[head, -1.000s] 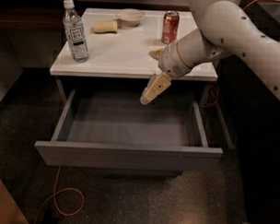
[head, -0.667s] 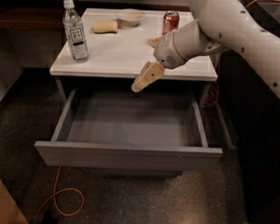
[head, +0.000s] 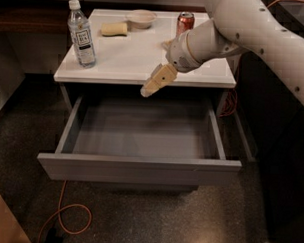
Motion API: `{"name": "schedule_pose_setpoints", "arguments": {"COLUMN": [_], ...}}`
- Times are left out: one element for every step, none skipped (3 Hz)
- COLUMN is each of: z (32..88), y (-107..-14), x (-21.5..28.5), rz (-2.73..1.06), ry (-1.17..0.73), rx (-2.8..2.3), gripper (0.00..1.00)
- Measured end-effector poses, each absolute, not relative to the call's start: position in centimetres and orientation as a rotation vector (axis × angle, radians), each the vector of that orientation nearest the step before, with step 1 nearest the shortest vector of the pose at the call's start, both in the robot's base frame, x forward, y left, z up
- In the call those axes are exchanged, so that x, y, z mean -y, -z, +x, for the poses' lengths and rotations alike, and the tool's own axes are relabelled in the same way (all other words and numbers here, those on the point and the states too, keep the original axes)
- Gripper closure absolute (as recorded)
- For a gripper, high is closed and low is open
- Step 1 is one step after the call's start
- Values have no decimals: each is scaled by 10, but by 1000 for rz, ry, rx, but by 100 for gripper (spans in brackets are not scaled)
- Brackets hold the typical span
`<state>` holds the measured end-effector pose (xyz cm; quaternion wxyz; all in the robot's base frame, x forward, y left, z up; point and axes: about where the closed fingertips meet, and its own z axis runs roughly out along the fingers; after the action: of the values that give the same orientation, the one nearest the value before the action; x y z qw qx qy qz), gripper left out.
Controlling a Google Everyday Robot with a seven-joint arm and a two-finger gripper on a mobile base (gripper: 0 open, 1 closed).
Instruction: Place blue plastic bottle into top drawer
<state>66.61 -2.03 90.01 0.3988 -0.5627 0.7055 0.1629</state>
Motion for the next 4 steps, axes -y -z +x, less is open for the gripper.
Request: {"name": "schedule_pose_setpoints", "arguments": {"z": [683,700,722,748], "y": [-931,-943,-936,-933], "x": [-10,-35,-59,-83], "rz": [-1269,-1191,-1141,-1081], "ry": [-436,-448,-433,-415], "rx": [-1874,-1896,-1903,-1886], "gripper": [0,0,0,0]}}
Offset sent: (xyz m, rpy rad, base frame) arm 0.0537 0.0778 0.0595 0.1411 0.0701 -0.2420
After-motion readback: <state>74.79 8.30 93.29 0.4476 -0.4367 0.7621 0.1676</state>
